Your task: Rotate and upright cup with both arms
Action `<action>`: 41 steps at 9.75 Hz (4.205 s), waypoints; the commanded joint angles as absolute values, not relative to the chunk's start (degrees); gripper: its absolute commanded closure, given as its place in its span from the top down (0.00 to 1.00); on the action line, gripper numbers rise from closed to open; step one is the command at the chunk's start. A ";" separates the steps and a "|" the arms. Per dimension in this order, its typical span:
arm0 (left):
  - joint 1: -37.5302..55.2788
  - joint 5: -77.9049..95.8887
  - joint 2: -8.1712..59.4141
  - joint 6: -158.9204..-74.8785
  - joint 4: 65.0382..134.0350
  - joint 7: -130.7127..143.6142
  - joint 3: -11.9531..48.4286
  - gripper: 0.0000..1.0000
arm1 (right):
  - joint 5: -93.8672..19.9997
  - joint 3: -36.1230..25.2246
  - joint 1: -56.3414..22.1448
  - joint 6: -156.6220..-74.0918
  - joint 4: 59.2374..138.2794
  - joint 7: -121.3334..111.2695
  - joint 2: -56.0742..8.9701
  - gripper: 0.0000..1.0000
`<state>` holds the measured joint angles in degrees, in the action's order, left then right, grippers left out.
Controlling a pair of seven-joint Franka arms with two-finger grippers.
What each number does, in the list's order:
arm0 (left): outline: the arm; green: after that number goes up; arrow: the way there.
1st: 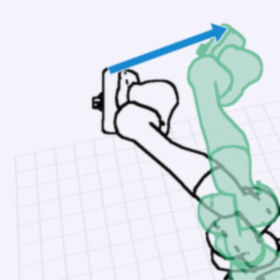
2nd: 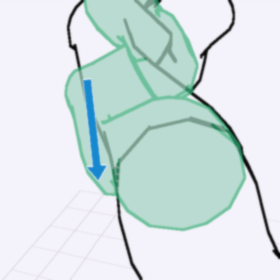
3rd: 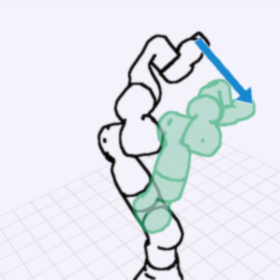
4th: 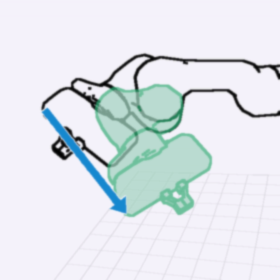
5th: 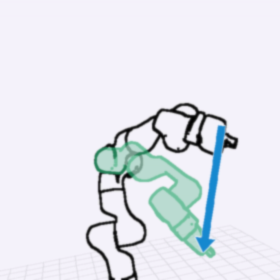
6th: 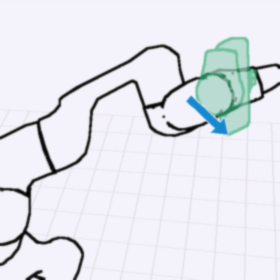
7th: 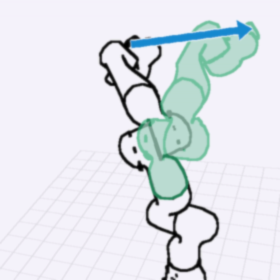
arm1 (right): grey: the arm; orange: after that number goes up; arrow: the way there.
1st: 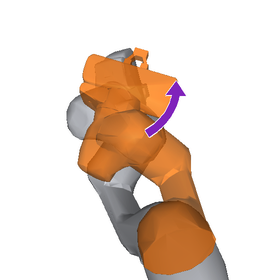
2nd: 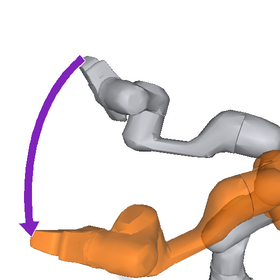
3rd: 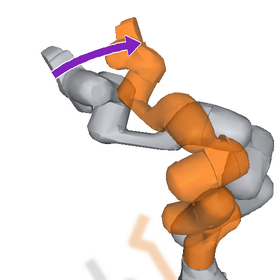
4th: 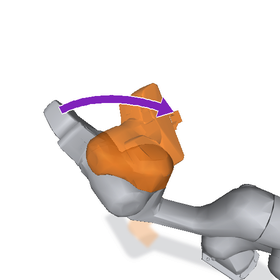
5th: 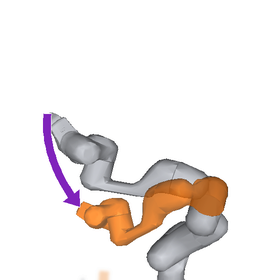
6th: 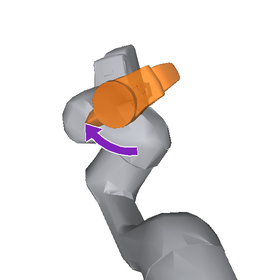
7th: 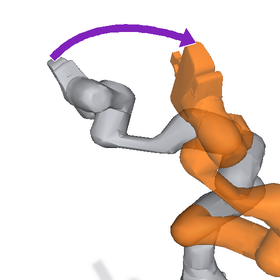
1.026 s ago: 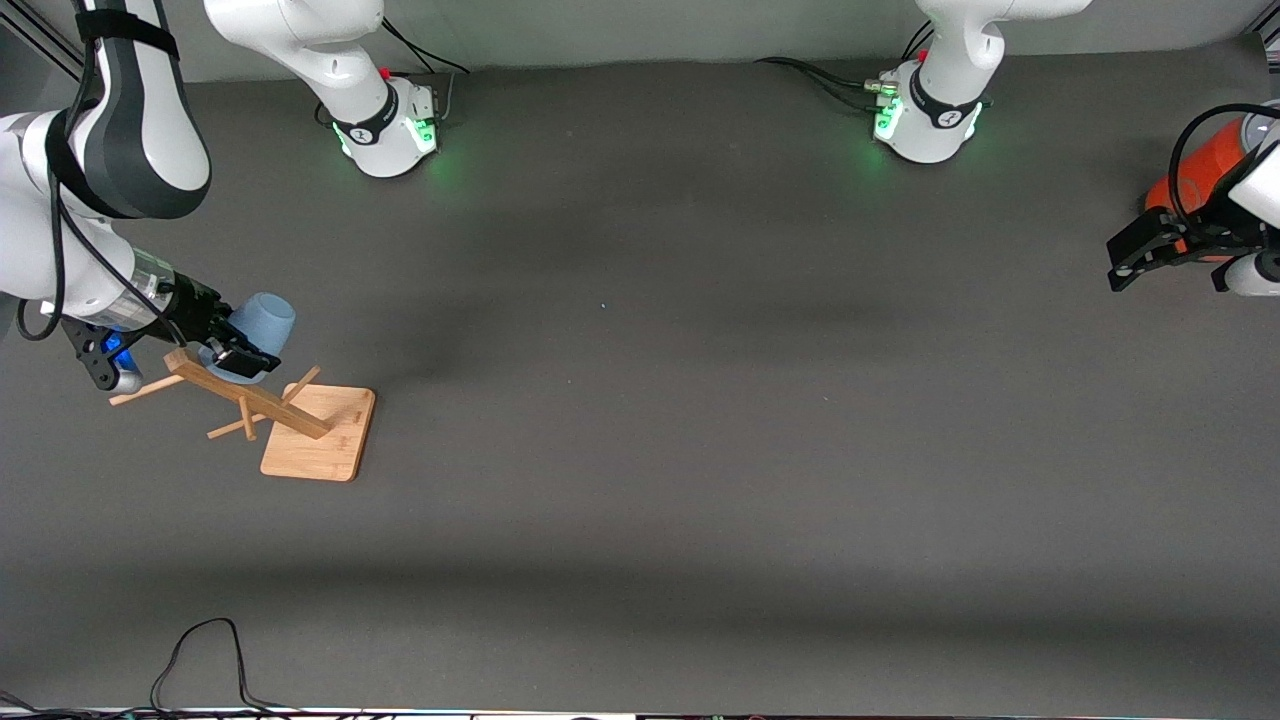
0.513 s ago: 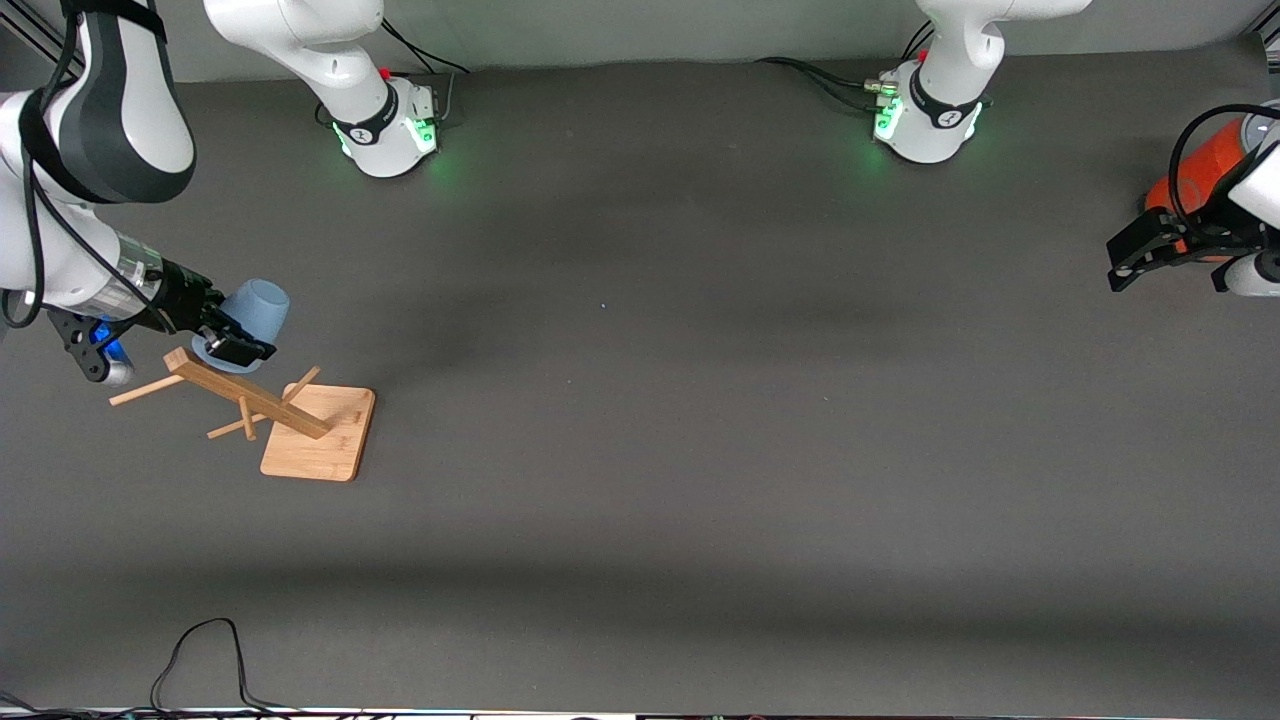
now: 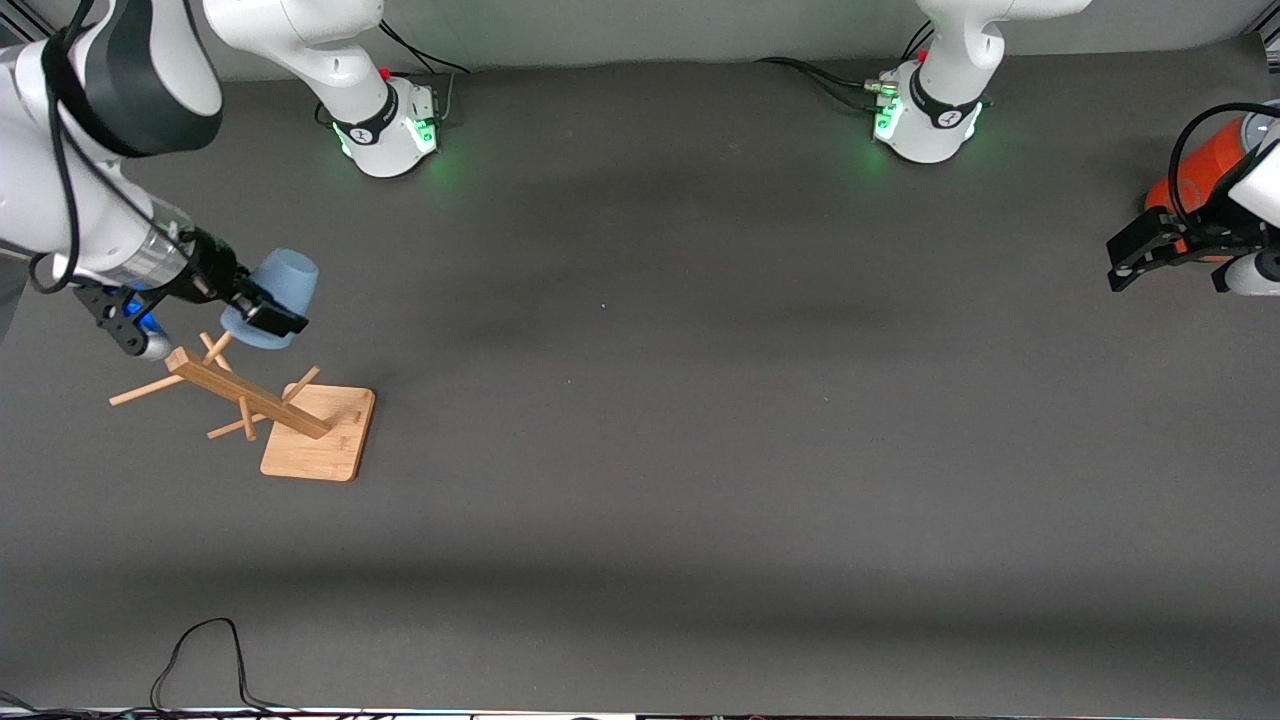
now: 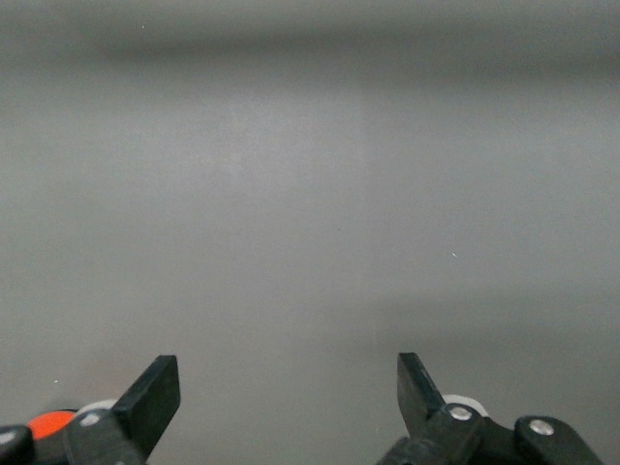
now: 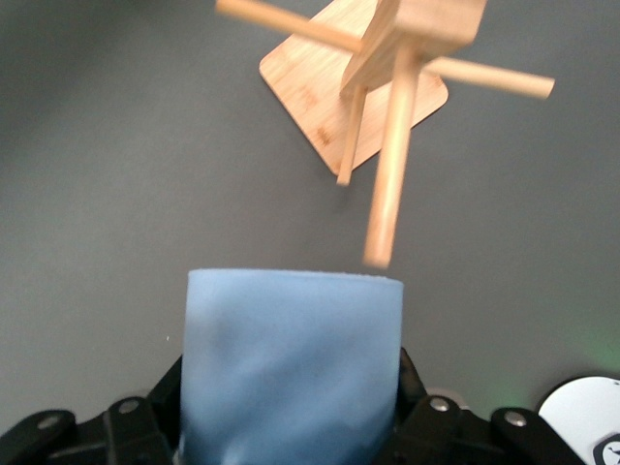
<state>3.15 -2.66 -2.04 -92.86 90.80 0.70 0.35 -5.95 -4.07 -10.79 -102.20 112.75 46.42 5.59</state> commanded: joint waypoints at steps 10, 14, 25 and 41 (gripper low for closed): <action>2.99 -3.34 -0.79 -92.72 88.86 0.70 0.26 1.00 | -5.63 -4.39 -48.84 -116.36 99.36 101.89 -13.31 0.58; 3.08 -3.34 -0.79 -93.86 88.77 0.70 0.35 1.00 | 0.61 -4.39 -56.24 -117.77 85.63 122.21 -31.08 0.55; 2.90 -3.43 -0.79 -94.48 88.86 0.70 0.18 1.00 | 0.70 -5.01 -57.83 -118.12 71.54 148.45 -54.14 0.51; 0.43 2.55 1.66 -92.01 91.48 6.22 0.52 1.00 | -5.89 -5.01 -38.18 -92.20 76.26 97.14 -21.93 1.00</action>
<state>0.55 1.46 0.41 -91.83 90.58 4.20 -0.15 -4.87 -5.71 -41.53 -92.45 69.59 107.44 -28.42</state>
